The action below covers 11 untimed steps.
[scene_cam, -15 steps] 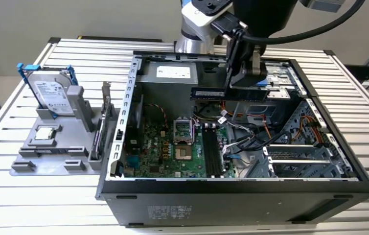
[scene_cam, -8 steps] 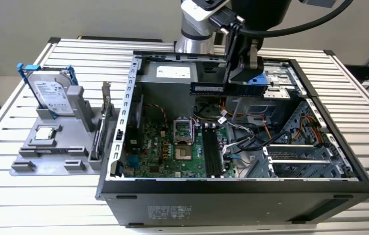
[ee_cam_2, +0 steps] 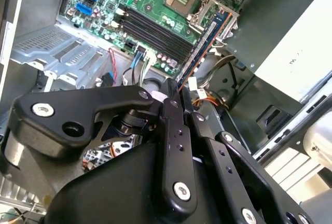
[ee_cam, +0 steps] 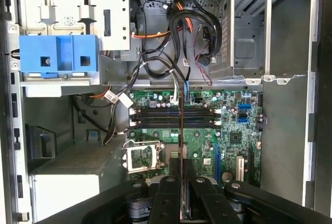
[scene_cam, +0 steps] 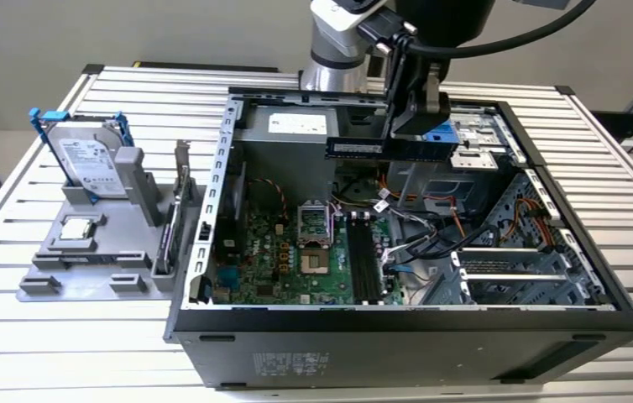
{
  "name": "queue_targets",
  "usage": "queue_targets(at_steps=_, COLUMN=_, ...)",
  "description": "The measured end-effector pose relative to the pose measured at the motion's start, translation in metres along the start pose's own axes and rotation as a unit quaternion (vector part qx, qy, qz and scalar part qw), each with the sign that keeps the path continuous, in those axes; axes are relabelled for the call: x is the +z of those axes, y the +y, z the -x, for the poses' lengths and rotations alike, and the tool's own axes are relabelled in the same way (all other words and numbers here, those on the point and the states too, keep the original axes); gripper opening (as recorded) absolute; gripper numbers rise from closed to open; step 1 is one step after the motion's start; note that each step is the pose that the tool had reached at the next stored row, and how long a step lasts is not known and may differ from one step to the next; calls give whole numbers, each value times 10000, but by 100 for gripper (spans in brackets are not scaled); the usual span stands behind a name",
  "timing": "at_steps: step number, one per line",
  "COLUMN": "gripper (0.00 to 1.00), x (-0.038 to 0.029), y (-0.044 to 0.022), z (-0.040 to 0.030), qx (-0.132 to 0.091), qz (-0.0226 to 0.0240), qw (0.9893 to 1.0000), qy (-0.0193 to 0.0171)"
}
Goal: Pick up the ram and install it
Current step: 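Pick up the ram and move it above insertion slot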
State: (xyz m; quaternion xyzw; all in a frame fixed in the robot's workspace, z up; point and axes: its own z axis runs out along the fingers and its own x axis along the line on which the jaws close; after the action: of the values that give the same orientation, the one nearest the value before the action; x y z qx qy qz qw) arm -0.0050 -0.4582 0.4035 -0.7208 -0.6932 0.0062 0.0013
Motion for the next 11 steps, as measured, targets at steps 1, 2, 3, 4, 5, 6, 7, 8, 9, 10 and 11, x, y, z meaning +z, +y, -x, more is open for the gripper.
queue_targets(at_steps=1, gripper=0, x=0, y=0, z=0, qx=0, qz=0, qw=10000, qy=0)
queue_targets(at_steps=2, gripper=0, x=0, y=0, z=-1, qx=4, qz=0, qw=10000, qy=0)
queue_targets(at_steps=3, gripper=0, x=0, y=0, z=-1, qx=30, qz=0, qw=10000, qy=0)
queue_targets(at_steps=4, gripper=0, x=0, y=0, z=-1, qx=77, qz=-1, qw=10000, qy=0)
queue_targets(at_steps=5, gripper=0, x=0, y=0, z=-1, qx=123, qz=-1, qw=9999, qy=0)
queue_targets(at_steps=6, gripper=0, x=1, y=0, z=-1, qx=171, qz=-2, qw=9999, qy=1)
queue_targets(at_steps=7, gripper=0, x=1, y=0, z=-1, qx=220, qz=-2, qw=9998, qy=1)
queue_targets(at_steps=8, gripper=0, x=1, y=0, z=-1, qx=266, qz=-2, qw=9996, qy=2)
queue_targets(at_steps=9, gripper=0, x=2, y=0, z=-1, qx=310, qz=-3, qw=9995, qy=3)
queue_targets(at_steps=10, gripper=0, x=3, y=0, z=-2, qx=352, qz=-3, qw=9994, qy=4)
queue_targets(at_steps=11, gripper=0, x=3, y=0, z=-2, qx=392, qz=-3, qw=9992, qy=5)
